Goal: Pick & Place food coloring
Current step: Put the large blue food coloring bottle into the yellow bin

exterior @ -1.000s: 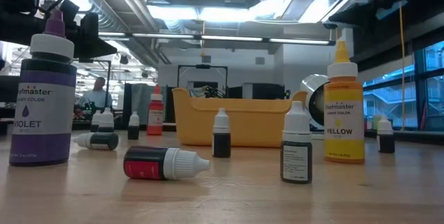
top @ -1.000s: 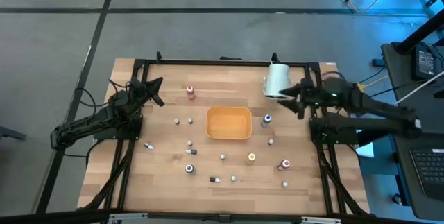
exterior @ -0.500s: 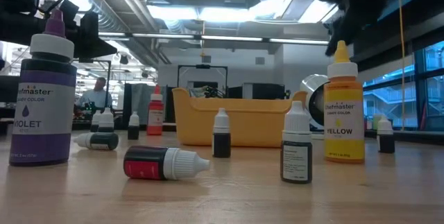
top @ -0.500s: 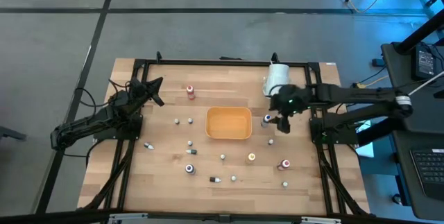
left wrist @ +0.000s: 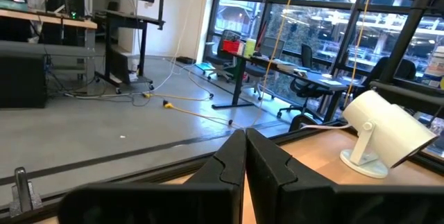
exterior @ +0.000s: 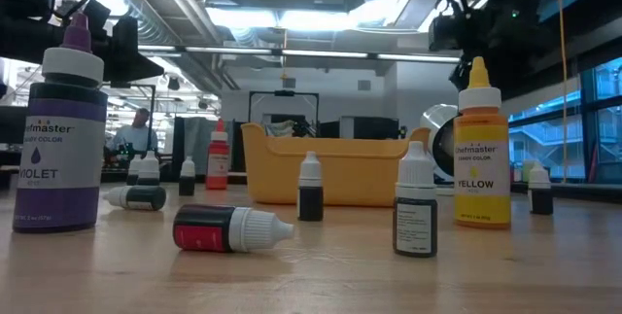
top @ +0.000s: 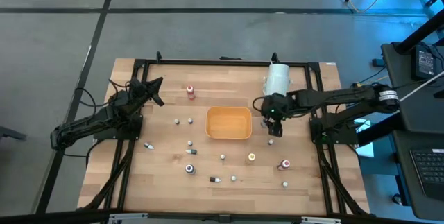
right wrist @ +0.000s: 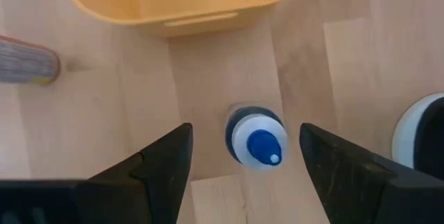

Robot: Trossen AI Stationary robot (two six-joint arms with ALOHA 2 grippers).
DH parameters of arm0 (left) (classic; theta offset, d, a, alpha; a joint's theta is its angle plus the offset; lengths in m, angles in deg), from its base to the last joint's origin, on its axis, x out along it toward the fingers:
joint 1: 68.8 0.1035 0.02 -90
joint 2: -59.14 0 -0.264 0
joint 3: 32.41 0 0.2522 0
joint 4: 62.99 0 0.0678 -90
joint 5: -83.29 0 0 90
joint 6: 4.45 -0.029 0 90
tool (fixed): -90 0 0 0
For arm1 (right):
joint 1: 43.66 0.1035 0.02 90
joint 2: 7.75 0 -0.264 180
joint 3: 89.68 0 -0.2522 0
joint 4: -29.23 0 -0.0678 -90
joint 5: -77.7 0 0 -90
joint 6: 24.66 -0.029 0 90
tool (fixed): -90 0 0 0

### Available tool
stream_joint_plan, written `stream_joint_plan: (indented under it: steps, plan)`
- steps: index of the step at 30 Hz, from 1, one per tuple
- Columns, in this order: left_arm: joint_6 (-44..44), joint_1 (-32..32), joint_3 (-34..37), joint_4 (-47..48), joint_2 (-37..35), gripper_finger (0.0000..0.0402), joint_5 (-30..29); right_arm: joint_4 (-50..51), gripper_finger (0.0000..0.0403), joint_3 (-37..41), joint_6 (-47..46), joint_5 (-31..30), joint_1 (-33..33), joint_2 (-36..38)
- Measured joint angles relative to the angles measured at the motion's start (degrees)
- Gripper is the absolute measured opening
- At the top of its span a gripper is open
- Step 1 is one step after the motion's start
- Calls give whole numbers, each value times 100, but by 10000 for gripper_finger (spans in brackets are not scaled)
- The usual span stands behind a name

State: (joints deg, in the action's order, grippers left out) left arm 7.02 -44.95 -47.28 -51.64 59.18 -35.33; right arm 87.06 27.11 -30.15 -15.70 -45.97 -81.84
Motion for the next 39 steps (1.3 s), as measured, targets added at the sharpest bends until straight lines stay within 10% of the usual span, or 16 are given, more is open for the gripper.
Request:
stream_joint_plan:
  steps: [8,20,39]
  plan:
    - [0,-1,0,1,1,6,0,-4,252,0,-23,0,-2,-344]
    - [-2,0,0,2,-1,6,-2,14,123,-11,-83,-17,-2,-339]
    - [0,0,4,-25,-1,6,0,231,122,-2376,-357,-647,-20,-384]
